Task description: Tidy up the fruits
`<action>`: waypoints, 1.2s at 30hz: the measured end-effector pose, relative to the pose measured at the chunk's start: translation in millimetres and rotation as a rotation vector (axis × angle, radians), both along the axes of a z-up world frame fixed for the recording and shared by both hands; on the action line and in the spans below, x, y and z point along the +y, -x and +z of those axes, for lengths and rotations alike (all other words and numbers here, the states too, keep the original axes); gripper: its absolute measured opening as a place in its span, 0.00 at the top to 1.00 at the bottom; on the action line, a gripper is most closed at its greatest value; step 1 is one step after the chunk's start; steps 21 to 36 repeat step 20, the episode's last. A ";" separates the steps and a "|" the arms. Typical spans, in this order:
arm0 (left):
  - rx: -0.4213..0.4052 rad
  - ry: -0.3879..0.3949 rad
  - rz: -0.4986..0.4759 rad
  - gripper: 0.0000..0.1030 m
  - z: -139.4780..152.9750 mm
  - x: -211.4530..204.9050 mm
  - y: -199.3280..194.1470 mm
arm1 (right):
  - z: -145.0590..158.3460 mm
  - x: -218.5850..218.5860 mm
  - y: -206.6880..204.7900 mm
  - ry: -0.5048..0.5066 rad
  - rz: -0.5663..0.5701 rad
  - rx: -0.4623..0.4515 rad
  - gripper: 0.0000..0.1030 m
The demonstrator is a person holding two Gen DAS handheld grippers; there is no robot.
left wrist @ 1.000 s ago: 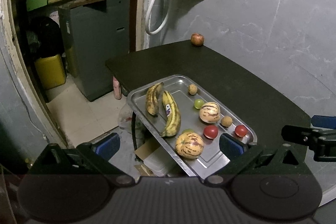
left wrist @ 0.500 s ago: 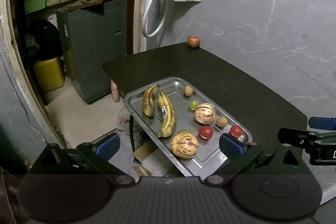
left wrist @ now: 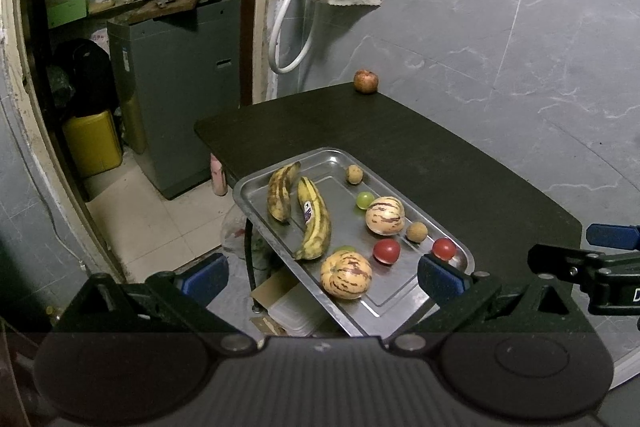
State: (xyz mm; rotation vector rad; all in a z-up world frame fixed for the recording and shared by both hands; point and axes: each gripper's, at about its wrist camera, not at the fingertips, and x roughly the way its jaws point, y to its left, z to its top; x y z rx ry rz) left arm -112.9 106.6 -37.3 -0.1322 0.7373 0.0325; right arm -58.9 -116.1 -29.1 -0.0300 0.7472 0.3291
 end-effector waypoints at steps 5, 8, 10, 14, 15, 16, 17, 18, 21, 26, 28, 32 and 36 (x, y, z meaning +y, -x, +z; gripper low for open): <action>0.000 0.003 0.000 0.00 0.0 -2.1 2.1 | -0.4 0.2 0.1 0.000 0.000 0.002 0.01; -0.003 0.019 -0.004 0.00 0.5 -3.1 5.0 | 0.5 -0.3 0.8 -0.001 -0.001 0.003 0.01; -0.007 0.026 -0.009 0.00 1.0 -4.2 7.3 | 0.7 -1.1 0.9 -0.001 -0.001 0.003 0.01; -0.028 0.034 -0.010 0.00 3.9 -6.4 11.6 | 0.8 -1.3 0.8 -0.001 -0.001 0.002 0.01; -0.035 0.031 -0.011 0.00 5.3 -7.2 12.6 | 0.8 -1.4 0.7 -0.001 -0.001 0.002 0.01; -0.041 0.021 -0.011 0.00 6.5 -8.8 13.0 | 0.6 -1.2 0.6 -0.001 -0.001 0.003 0.01; -0.049 0.007 -0.009 0.00 7.6 -10.2 13.2 | 0.7 -2.1 1.0 -0.002 -0.002 0.003 0.01; -0.053 -0.004 -0.007 0.00 8.4 -11.4 12.7 | 0.8 -2.8 1.3 -0.003 -0.002 0.003 0.01; -0.049 -0.001 -0.006 0.00 8.3 -11.2 10.9 | 0.7 -3.2 1.3 -0.004 -0.002 0.002 0.01; -0.049 -0.001 -0.006 0.00 8.3 -11.2 10.9 | 0.7 -3.2 1.3 -0.004 -0.002 0.002 0.01; -0.049 -0.001 -0.006 0.00 8.3 -11.2 10.9 | 0.7 -3.2 1.3 -0.004 -0.002 0.002 0.01; -0.049 -0.001 -0.006 0.00 8.3 -11.2 10.9 | 0.7 -3.2 1.3 -0.004 -0.002 0.002 0.01; -0.049 -0.001 -0.006 0.00 8.3 -11.2 10.9 | 0.7 -3.2 1.3 -0.004 -0.002 0.002 0.01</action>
